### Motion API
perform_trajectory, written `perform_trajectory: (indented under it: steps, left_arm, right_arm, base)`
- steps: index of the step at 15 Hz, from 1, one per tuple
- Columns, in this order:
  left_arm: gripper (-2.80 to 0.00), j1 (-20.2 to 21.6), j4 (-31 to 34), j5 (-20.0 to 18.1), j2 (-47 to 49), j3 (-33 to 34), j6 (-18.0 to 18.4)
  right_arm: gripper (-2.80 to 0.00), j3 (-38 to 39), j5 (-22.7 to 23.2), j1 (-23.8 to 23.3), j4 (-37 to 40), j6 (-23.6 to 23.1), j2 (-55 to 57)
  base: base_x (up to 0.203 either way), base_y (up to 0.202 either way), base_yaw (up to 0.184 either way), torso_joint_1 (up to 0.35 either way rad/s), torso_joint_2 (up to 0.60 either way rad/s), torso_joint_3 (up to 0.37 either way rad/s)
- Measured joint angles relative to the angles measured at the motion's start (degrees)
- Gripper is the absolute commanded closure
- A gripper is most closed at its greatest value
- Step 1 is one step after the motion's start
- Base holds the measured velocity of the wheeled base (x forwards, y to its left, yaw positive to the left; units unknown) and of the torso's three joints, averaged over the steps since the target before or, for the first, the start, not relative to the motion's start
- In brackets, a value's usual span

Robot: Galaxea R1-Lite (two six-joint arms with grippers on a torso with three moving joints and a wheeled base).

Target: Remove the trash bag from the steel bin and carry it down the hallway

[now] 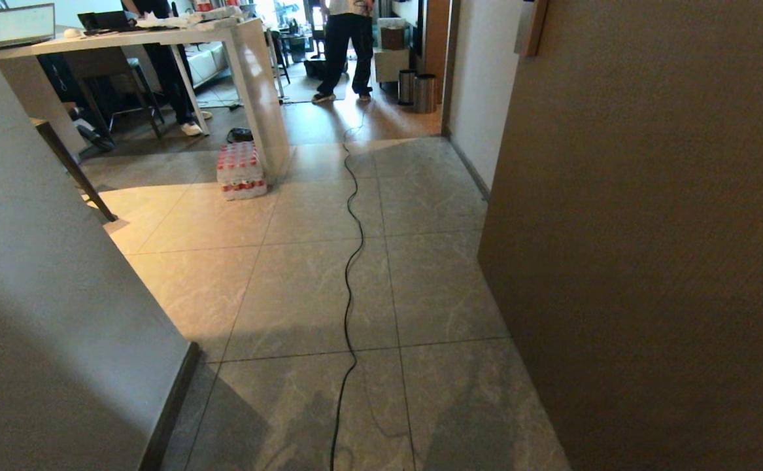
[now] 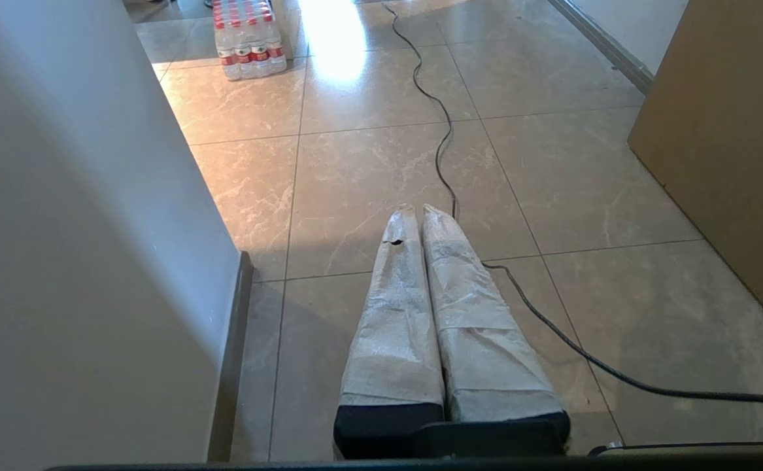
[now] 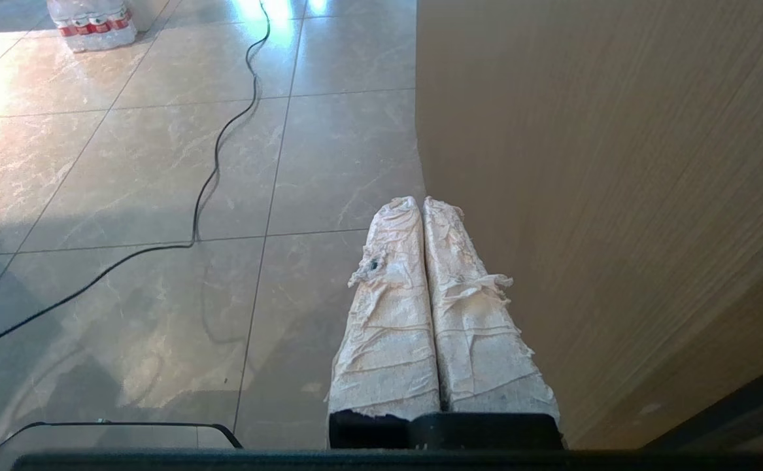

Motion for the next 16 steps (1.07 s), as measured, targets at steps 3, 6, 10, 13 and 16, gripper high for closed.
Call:
perform_trajectory:
  steps: [3,6,10,13,16]
  left_arm:
    - [0.00,0.0,0.0,0.0,0.0,0.0,0.0]
    - [0.00,0.0,0.0,0.0,0.0,0.0,0.0]
    - [0.00,0.0,-0.1,0.0,0.0,0.0,0.0]
    - [0.00,0.0,-0.1,0.0,0.0,0.0,0.1]
    - [0.00,0.0,-0.1,0.0,0.0,0.0,0.1]
  right_arm:
    - [0.00,0.0,0.0,0.0,0.0,0.0,0.0]
    - [0.00,0.0,0.0,0.0,0.0,0.0,0.0]
    - [0.00,0.0,0.0,0.0,0.0,0.0,0.0]
    - [0.00,0.0,0.0,0.0,0.0,0.0,0.0]
    - [0.00,0.0,0.0,0.0,0.0,0.0,0.0]
  base:
    - [0.000,0.000,0.000,0.000,0.00,0.000]
    - [0.000,0.000,0.000,0.000,0.00,0.000]
    - [0.080,0.000,0.000,0.000,0.00,0.002]
    - [0.193,0.000,-0.001,0.003,0.00,0.002]
    - [0.192,0.000,0.000,0.001,0.00,0.003]
